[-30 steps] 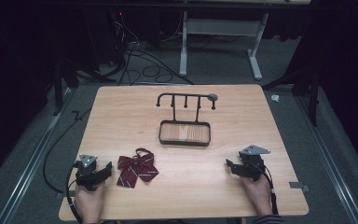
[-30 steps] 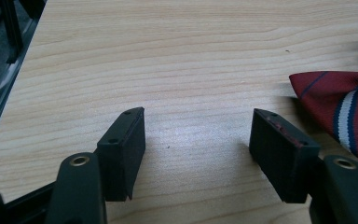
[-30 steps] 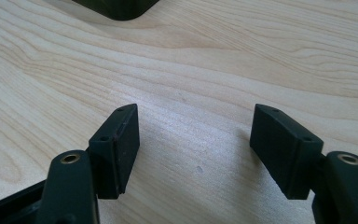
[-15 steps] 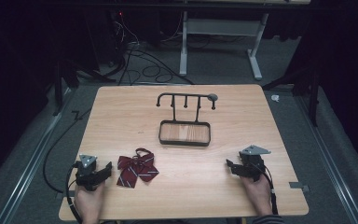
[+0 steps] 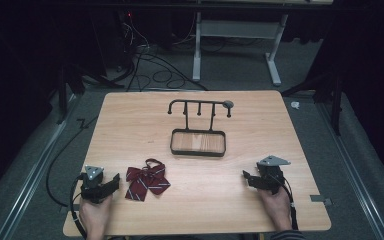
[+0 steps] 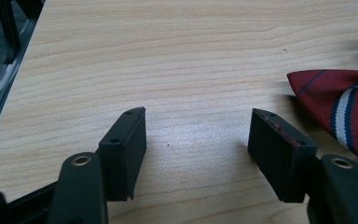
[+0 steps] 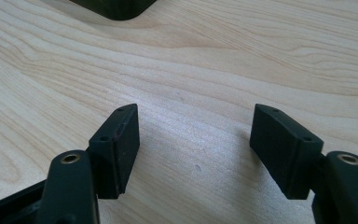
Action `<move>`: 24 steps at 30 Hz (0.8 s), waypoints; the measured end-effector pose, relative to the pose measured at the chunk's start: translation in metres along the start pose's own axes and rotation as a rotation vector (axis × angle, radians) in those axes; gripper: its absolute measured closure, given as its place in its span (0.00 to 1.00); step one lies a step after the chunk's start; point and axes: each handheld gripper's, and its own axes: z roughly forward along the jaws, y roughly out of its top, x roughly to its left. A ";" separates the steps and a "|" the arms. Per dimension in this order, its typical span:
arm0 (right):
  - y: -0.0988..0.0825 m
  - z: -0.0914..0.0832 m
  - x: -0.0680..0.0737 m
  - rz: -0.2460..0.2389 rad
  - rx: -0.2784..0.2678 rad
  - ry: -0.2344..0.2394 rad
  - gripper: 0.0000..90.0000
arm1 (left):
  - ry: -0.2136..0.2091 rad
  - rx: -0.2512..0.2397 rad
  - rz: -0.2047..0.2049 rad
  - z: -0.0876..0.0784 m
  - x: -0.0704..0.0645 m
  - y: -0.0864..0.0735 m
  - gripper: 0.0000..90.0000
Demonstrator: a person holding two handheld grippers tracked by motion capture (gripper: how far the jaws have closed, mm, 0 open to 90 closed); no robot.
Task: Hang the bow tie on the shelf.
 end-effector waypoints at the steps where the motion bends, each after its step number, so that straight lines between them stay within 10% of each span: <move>1: 0.000 0.000 0.000 0.000 0.000 0.000 0.38 | -0.006 -0.001 -0.005 0.000 0.001 0.000 0.42; 10: 0.000 0.000 0.000 0.006 0.000 -0.001 0.38 | -0.056 0.012 -0.067 -0.004 0.009 0.001 0.41; 24: 0.000 0.000 0.000 0.005 0.000 -0.001 0.38 | -0.106 -0.044 -0.051 -0.028 0.003 0.006 0.44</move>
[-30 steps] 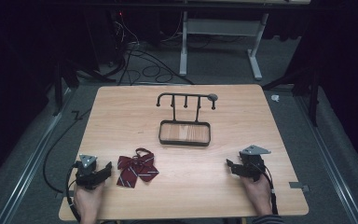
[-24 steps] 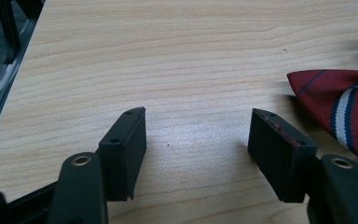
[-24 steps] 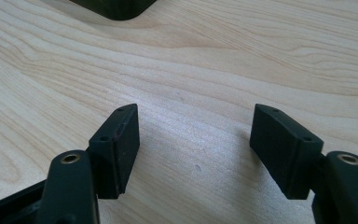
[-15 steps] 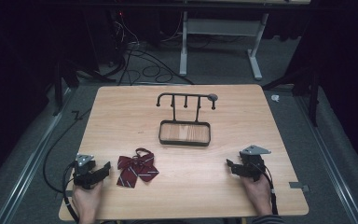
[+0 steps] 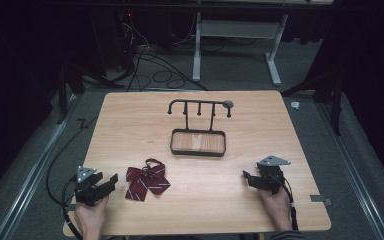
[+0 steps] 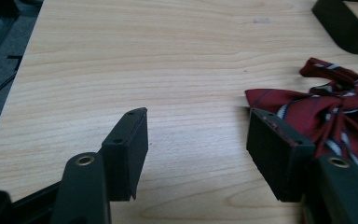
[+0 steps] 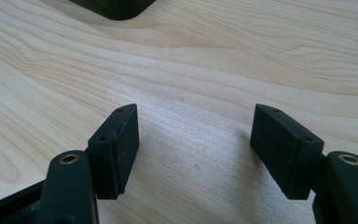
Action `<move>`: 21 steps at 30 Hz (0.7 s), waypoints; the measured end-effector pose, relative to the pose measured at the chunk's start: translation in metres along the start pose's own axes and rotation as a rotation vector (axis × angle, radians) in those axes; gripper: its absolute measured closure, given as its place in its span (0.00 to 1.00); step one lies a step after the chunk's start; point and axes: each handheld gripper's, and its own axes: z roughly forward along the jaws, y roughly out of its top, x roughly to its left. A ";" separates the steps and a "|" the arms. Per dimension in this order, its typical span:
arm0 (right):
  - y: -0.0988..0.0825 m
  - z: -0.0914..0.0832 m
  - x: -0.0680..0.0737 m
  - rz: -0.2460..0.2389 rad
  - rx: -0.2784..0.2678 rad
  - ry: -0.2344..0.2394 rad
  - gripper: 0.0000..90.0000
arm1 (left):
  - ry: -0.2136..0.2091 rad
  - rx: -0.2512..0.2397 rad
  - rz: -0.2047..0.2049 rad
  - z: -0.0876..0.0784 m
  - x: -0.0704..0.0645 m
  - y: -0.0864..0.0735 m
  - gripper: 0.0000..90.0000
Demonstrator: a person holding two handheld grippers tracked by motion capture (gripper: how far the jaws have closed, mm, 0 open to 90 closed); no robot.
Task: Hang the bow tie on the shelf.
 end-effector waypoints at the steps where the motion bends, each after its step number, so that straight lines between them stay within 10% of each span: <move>1: 0.000 0.000 0.000 0.000 0.000 0.000 0.38 | -0.010 -0.004 0.003 -0.002 -0.001 0.002 0.44; 21: 0.000 0.000 0.000 -0.004 0.000 0.000 0.37 | -0.166 -0.034 0.062 -0.001 -0.039 0.028 0.49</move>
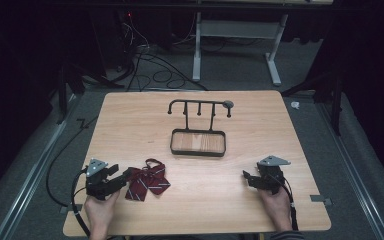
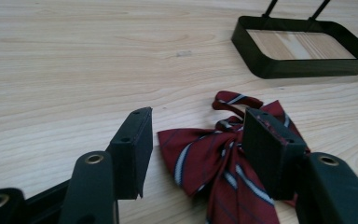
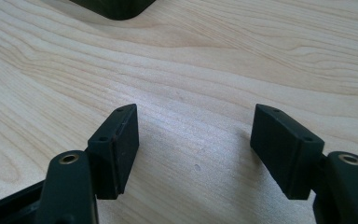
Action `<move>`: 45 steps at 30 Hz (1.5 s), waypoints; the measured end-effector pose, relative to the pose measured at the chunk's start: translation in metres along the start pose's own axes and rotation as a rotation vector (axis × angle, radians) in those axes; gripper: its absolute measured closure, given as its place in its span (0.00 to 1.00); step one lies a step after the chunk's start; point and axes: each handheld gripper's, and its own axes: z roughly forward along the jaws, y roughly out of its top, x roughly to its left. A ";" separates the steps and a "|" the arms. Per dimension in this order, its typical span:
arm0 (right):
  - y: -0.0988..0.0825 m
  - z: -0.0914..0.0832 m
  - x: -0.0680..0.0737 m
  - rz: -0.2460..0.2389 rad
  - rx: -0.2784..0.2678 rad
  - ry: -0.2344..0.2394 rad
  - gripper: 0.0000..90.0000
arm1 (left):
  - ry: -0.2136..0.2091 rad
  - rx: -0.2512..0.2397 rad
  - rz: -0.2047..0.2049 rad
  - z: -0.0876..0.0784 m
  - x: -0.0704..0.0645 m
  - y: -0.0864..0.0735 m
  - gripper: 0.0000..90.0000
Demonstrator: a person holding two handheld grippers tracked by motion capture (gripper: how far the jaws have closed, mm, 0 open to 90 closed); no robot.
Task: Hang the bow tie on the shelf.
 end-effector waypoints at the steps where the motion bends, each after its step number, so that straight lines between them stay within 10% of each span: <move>1: 0.000 0.000 0.000 -0.003 0.000 0.000 0.37 | -0.006 0.004 0.006 0.002 -0.002 0.001 0.49; 27: 0.000 0.000 0.000 -0.001 -0.001 0.002 0.37 | -0.091 0.107 0.040 0.055 -0.017 0.033 0.59; 45: 0.000 0.000 0.000 -0.001 -0.001 0.002 0.37 | -0.075 0.199 0.044 0.090 -0.016 0.034 0.70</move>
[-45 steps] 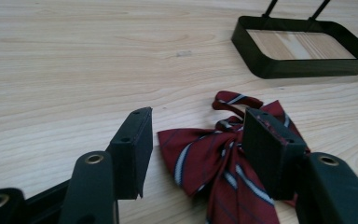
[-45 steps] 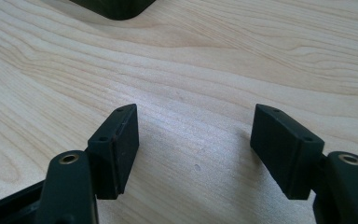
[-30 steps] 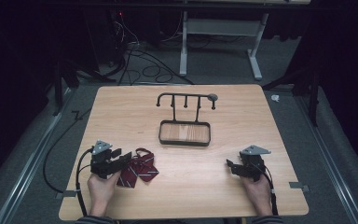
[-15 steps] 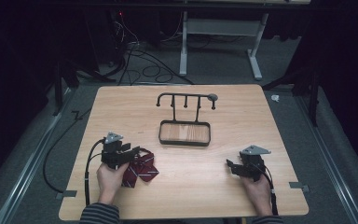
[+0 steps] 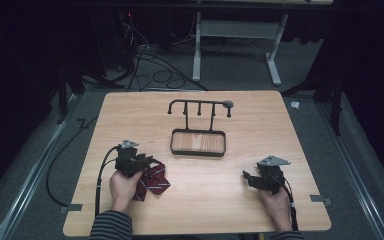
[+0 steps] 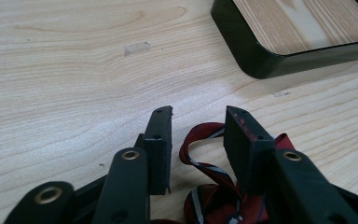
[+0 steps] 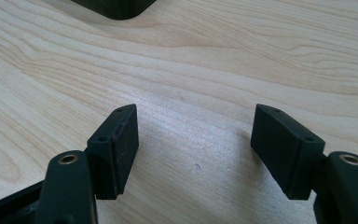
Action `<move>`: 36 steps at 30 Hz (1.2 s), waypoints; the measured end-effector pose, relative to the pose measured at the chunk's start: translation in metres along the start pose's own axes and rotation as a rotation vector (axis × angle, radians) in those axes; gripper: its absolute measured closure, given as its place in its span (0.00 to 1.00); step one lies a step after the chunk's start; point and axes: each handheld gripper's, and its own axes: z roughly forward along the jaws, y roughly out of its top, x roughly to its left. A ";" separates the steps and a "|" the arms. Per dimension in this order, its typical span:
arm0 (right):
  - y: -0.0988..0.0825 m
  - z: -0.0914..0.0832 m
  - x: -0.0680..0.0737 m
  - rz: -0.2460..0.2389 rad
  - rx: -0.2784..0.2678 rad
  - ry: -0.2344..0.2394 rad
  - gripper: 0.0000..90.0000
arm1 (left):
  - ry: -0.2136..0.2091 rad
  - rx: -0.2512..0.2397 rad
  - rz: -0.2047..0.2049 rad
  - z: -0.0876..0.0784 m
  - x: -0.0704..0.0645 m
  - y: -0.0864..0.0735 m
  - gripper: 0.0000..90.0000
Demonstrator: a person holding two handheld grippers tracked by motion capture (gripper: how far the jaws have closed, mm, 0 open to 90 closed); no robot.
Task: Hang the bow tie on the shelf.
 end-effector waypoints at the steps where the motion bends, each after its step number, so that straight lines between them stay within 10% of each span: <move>1: 0.000 0.000 0.000 0.000 0.000 0.000 0.37 | -0.001 0.005 0.000 0.002 0.000 0.000 0.71; 21: 0.000 0.000 0.000 0.003 0.001 -0.001 0.37 | -0.023 0.068 0.056 0.010 -0.001 -0.004 0.99; 36: 0.000 0.000 0.000 0.002 0.001 -0.001 0.37 | -0.073 -0.030 0.095 -0.016 -0.015 -0.001 0.99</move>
